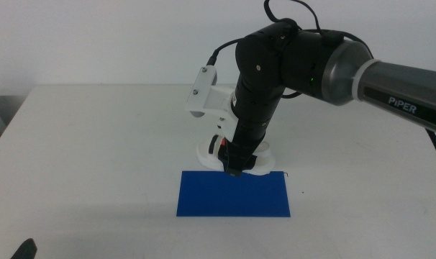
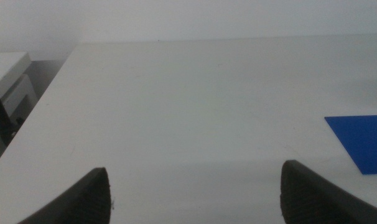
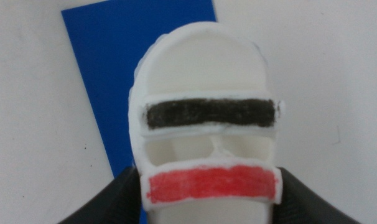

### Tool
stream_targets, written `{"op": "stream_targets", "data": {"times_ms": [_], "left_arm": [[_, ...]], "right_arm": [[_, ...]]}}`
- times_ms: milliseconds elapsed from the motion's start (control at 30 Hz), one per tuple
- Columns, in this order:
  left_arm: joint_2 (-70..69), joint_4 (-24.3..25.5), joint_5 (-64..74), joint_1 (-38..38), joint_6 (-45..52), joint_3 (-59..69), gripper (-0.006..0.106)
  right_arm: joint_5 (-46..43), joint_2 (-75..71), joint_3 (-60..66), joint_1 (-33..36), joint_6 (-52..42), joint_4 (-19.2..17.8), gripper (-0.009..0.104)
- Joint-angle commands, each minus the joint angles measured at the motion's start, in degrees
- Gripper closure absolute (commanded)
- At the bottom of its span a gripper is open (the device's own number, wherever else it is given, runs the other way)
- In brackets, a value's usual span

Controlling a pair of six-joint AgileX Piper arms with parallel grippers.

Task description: Use one arm to grab the shoe from the table and place it on the mat.

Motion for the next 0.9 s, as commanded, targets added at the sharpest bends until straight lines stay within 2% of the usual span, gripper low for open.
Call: {"op": "stream_targets", "data": {"times_ms": [0, 300, 733, 867], "left_arm": [[-0.76, -0.45, -4.58, -0.24, -0.26, 0.40, 0.007], [-0.76, -0.45, -4.58, -0.24, -0.26, 0.40, 0.007], [-0.76, -0.45, -4.58, -0.24, -0.26, 0.40, 0.007], [-0.76, -0.45, -4.58, -0.24, -0.26, 0.40, 0.007]], "right_arm": [[-1.38, -2.37, -1.84, -0.15, -1.64, -0.01, 0.099], [-0.98, 2.35, -1.84, -0.69, -1.87, 0.69, 0.099], [-1.25, 6.17, -1.84, -0.64, -8.89, 3.60, 0.099], [-1.12, 6.30, -1.84, -0.64, -8.90, 4.02, 0.095]]}}
